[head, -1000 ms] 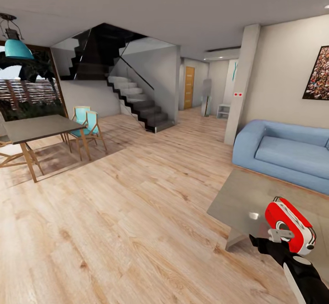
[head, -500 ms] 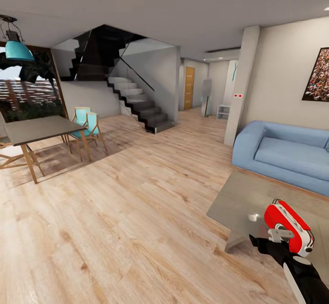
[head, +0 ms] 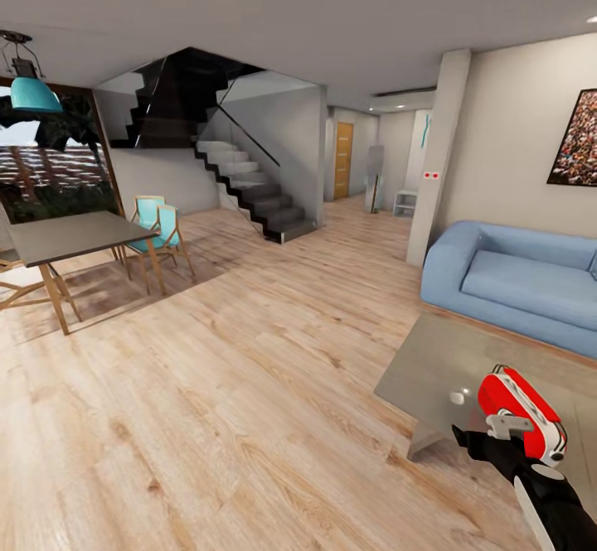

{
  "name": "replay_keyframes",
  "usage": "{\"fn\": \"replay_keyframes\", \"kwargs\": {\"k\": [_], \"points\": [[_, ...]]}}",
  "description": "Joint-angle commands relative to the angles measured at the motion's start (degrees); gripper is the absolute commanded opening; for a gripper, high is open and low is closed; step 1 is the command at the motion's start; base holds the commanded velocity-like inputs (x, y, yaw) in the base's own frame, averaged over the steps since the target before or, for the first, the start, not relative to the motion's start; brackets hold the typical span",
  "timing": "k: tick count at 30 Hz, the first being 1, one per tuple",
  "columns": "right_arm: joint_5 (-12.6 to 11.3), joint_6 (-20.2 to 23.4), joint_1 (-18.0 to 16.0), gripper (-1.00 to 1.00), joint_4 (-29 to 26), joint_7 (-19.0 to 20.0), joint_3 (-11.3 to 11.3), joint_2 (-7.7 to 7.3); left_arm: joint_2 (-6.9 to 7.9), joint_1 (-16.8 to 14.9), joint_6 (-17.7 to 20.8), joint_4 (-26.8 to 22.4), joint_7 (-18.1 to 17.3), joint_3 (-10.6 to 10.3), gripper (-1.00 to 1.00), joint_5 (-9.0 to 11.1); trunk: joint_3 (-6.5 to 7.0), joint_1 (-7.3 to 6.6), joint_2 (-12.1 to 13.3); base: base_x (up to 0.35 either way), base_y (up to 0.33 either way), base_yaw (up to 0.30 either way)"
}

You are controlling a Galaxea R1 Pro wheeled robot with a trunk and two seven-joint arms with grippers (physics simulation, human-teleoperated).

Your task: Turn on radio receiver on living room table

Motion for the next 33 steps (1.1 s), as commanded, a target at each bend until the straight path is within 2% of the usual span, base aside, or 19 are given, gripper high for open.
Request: {"fn": "replay_keyframes", "kwargs": {"k": [1, 17, 28, 33], "points": [[0.0, -0.01, 0.0, 1.0, 0.0, 0.0, 0.01, 0.0, 0.0, 0.0, 0.0, 0.01, 0.0, 0.0, 1.0, 0.0, 0.19, -0.23, 0.42, 0.0, -0.005, 0.0], [0.31, 0.03, 0.0, 1.0, 0.0, 0.0, 0.02, -0.02, -0.09, 0.0, -0.06, 0.02, 0.09, 0.01, 1.0, 0.0, 3.06, -3.74, 6.83, 0.0, -0.111, 0.0], [0.35, -0.01, 0.0, 1.0, 0.0, 0.0, 0.04, -0.01, -0.09, 0.0, 0.0, 0.01, 0.09, 0.01, 1.0, 0.0, 5.03, -6.16, 11.24, 0.0, -0.254, 0.0], [0.35, -0.04, 0.0, 1.0, 0.0, 0.07, 0.04, 0.01, -0.08, 0.0, -0.11, 0.0, 0.09, 0.01, 1.0, 0.0, 5.93, -7.26, 13.25, 0.0, -0.07, 0.0]]}}
